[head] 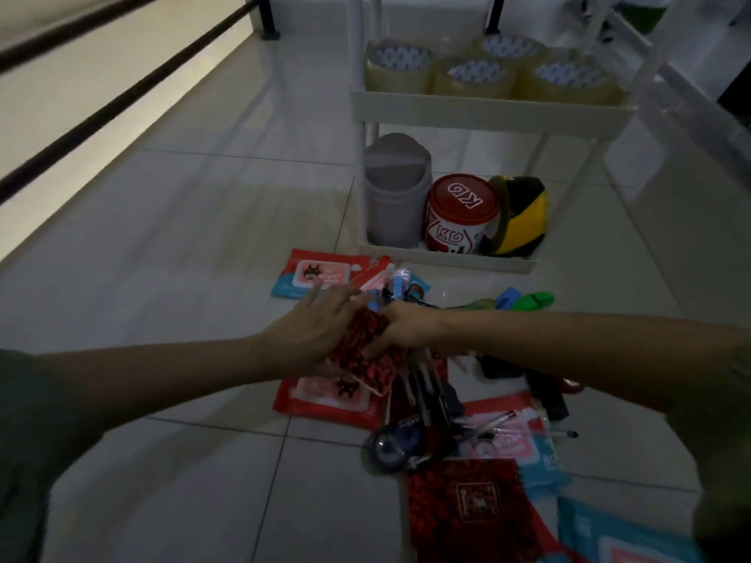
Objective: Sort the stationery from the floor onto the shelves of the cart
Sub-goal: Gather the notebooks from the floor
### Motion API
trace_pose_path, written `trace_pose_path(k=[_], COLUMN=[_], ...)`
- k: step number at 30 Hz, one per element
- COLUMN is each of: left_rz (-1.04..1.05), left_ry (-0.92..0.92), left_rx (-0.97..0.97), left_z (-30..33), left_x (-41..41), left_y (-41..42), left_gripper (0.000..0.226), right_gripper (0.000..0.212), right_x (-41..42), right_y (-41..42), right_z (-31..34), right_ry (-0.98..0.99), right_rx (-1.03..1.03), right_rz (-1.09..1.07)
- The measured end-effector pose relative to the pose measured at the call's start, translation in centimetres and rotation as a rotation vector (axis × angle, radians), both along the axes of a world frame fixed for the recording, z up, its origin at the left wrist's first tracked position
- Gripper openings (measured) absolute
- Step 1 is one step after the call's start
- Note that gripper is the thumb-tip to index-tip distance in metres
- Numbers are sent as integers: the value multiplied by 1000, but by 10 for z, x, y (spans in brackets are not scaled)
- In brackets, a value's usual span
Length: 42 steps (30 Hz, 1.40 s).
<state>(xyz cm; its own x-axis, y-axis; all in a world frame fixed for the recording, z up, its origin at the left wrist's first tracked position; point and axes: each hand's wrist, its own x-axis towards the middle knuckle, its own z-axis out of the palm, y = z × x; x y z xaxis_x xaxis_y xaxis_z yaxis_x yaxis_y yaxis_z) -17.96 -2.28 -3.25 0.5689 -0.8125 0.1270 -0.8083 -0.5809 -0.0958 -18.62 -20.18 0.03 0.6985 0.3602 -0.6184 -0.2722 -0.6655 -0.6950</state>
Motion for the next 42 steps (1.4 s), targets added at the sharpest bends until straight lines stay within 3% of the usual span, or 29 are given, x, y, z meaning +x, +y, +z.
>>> trace_pose_path(k=[2, 4, 6, 8, 11, 15, 17, 20, 23, 25, 27, 31, 33, 35, 39, 42], left_rz=[262, 623, 893, 980, 968, 868, 722, 394, -11, -260, -408, -337, -251, -214, -31, 296], left_ry=[127, 389, 693, 889, 983, 688, 530, 428, 603, 683, 665, 535, 569, 652, 1076, 1469], left_rx=[-161, -233, -125, 16, 158, 417, 524, 336, 50, 104, 192, 472, 510, 469, 188, -252], left_z=[-2, -4, -12, -18, -29, -19, -10, -7, 2, 4, -3, -23, -24, -19, -2, 19], left_x=[3, 6, 5, -2, -15, -24, -27, -30, -37, -45, -59, -100, -109, -104, -80, -60], left_y=[10, 16, 18, 14, -1, -19, -28, -54, -88, -111, -131, -161, -170, -175, -176, -167], left_gripper=[103, 104, 96, 91, 102, 116, 110, 74, 34, 29, 43, 89, 87, 71, 58, 28], right_gripper=[20, 16, 22, 20, 16, 21, 26, 25, 19, 15, 15, 20, 22, 22, 17, 14], right_x=[2, 1, -2, -6, -12, -14, -14, -23, -38, -52, -69, -107, -124, -136, -139, -129], right_y=[-8, -19, -30, -39, -46, -50, -55, -74, -100, -118, -137, -163, -169, -169, -163, -161], right_z=[-4, -8, -12, -15, -11, -2, 4, 12, 19, 24, 29, 32, 32, 35, 52, 72], right_ry=[117, 175, 176, 196, 269, 242, 224, 223, 264, 291, 282, 279, 292, 310, 260, 171], right_rx=[121, 224, 248, 257, 269, 232, 216, 170, 139, 131, 87, 99, 138, 169, 258, 308], right_rz=[-200, -353, -440, -476, -457, -365, -338, -304, -363, -445, -523, -712, -797, -827, -851, -898])
